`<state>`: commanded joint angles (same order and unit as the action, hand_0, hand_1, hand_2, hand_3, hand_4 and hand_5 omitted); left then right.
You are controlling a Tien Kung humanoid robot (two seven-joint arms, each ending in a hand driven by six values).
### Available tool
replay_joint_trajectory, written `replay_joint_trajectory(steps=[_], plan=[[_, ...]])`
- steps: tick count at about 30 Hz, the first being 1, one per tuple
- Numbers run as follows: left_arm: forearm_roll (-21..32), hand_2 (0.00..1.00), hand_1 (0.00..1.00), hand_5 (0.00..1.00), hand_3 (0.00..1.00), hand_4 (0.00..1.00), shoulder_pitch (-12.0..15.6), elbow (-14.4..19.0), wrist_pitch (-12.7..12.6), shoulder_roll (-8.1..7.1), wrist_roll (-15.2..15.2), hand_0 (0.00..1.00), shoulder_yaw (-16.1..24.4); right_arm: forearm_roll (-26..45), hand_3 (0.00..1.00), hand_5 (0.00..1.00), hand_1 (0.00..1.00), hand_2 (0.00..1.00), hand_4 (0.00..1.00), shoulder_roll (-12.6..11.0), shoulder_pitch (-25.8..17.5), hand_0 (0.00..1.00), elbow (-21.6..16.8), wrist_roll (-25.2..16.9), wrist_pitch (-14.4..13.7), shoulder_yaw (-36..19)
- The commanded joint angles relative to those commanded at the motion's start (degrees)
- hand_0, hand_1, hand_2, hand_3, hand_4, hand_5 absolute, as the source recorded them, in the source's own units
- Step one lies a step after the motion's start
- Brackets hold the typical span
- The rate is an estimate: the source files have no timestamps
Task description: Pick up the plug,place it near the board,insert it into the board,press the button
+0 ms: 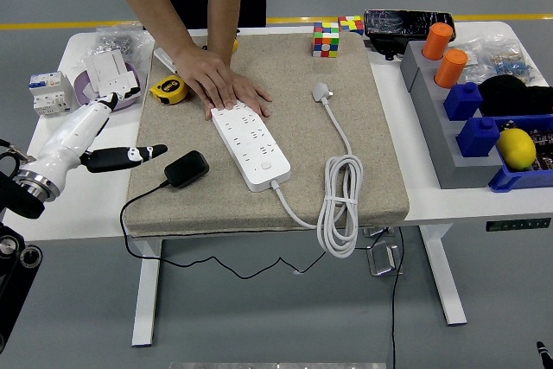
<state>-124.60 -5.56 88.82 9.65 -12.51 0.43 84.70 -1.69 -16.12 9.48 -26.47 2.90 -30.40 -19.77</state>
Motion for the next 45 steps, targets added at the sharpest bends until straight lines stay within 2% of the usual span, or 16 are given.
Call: replay_joint_trajectory(steps=[7,13,15,16,19,23,26,35,45], plan=[[-0.4,0.995,0.998,0.648,0.998,0.998,-2.9,-4.4,0.2,0.51,0.6,0.998,-4.9,-0.3,0.864,0.998,0.89,0.841,0.998,0.9,0.7,0.955,-0.1,0.0,0.1,-0.5],[1.1,0.994,0.998,0.66,0.997,0.998,-4.1,-6.9,0.3,0.51,1.1,0.998,-8.8,-0.1,0.865,0.998,0.89,0.84,0.998,0.8,0.5,0.954,0.0,0.1,0.1,0.3],[1.2,0.994,0.998,0.66,0.997,0.998,-4.4,-8.0,-0.9,0.42,0.9,0.998,-10.0,0.1,0.865,0.998,0.89,0.84,0.998,0.6,0.5,0.954,0.1,0.2,0.1,0.5],[1.3,0.957,0.985,0.663,0.967,0.998,-4.6,-8.7,-1.7,0.42,0.6,0.981,-10.5,0.1,0.865,0.998,0.89,0.84,0.998,0.5,0.6,0.954,0.1,0.1,0.1,0.5],[0.9,0.957,0.985,0.663,0.967,0.998,-5.5,-11.8,-4.8,0.53,-0.3,0.981,-11.7,0.3,0.864,0.998,0.89,0.838,0.998,0.4,0.7,0.954,0.2,0.2,0.1,0.6],[-0.7,0.962,0.975,0.671,0.965,0.998,-6.7,-15.7,-7.0,1.21,-0.7,0.965,-11.9,0.3,0.864,0.998,0.889,0.838,0.998,0.4,0.6,0.954,0.2,0.2,0.1,0.7],[-2.6,0.962,0.975,0.671,0.965,0.998,-7.6,-18.1,-7.8,1.57,-0.6,0.965,-12.6,0.4,0.864,0.998,0.889,0.838,0.998,0.5,0.5,0.954,0.2,0.2,0.1,0.7],[-3.4,0.991,0.991,0.671,0.998,0.998,-10.0,-20.5,-9.6,1.42,-0.7,0.982,-16.1,0.5,0.861,0.998,0.889,0.837,0.998,0.4,0.8,0.954,0.3,0.1,0.1,0.5],[-3.8,0.97,0.978,0.67,0.986,0.998,-12.4,-24.6,-14.1,1.17,-1.9,0.971,-20.8,0.7,0.858,0.998,0.888,0.836,0.998,0.5,1.0,0.952,0.3,0.1,0.1,0.5]])
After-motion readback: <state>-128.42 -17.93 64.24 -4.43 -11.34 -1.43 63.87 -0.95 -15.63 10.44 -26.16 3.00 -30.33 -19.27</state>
